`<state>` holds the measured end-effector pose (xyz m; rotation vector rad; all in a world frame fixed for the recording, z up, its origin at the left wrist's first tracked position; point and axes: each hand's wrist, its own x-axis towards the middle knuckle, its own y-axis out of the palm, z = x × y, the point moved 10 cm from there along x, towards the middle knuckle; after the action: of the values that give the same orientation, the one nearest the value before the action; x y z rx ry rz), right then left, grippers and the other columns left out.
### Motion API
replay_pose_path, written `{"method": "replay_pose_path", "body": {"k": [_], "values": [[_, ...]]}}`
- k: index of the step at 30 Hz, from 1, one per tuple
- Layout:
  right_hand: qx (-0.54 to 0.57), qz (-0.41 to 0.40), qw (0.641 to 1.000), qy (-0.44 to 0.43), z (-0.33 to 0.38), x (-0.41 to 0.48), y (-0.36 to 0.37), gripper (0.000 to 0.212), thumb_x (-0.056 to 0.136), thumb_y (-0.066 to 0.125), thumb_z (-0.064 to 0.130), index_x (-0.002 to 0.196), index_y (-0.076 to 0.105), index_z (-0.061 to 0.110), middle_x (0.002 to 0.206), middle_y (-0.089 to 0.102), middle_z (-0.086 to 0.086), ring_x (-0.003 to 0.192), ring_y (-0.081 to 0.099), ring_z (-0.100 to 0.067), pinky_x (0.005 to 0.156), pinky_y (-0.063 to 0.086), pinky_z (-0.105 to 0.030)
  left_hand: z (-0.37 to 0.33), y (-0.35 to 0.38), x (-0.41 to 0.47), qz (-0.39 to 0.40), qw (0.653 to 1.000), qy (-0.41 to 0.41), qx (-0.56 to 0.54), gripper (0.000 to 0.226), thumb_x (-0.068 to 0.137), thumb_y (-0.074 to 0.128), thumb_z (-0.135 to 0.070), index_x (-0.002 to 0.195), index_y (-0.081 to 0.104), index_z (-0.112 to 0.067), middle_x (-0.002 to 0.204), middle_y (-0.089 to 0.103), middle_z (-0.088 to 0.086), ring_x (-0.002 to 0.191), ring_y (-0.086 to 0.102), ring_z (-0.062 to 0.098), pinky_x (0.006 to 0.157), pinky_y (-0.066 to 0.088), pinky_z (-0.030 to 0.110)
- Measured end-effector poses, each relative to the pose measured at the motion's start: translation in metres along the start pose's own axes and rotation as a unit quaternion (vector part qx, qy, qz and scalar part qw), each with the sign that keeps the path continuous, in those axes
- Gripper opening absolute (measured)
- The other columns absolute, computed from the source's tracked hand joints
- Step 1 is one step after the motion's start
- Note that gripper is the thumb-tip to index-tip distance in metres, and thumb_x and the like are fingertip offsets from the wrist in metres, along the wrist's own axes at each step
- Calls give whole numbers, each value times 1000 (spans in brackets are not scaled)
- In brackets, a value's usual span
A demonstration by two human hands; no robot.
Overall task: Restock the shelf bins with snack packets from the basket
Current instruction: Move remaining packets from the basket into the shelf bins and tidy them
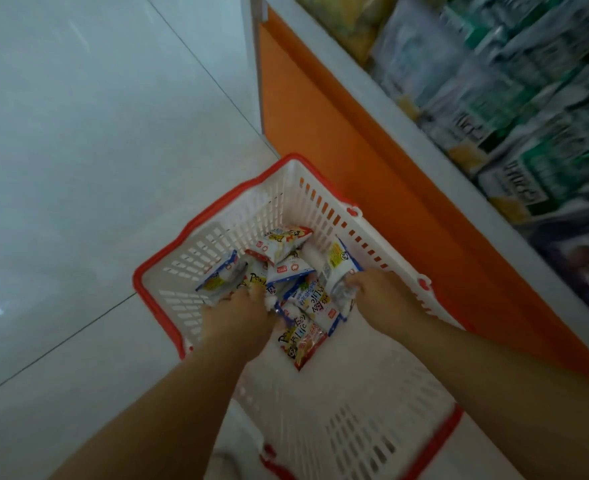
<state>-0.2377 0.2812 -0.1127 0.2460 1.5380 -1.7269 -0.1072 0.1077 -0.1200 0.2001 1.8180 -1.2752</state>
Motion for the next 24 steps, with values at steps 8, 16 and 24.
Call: {"method": "replay_pose_path", "body": {"k": [8, 16, 24], "values": [[183, -63, 981, 3, 50, -113, -149, 16, 89, 65, 24, 98, 77, 19, 93, 73, 5, 85, 68, -16, 77, 58, -38, 21, -127, -88, -59, 920, -58, -383, 35, 103, 38, -36, 113, 55, -7, 73, 53, -2, 60, 49, 7, 49, 34, 23], [210, -214, 953, -35, 119, -242, -316, 31, 80, 77, 38, 62, 56, 25, 65, 60, 11, 64, 58, -3, 57, 44, -18, 14, -264, -203, -162, 875, -20, -455, 51, 93, 41, -63, 86, 59, -16, 71, 68, 0, 60, 65, 17, 49, 42, 25], [144, -418, 884, -151, 165, -342, -408, 8, 90, 67, 19, 92, 59, 19, 85, 58, 0, 65, 54, -14, 57, 46, -28, -70, -326, -276, 19, 840, 150, -521, 62, 65, 59, -83, 92, 72, -28, 93, 76, 9, 92, 72, 30, 90, 55, 43]]}}
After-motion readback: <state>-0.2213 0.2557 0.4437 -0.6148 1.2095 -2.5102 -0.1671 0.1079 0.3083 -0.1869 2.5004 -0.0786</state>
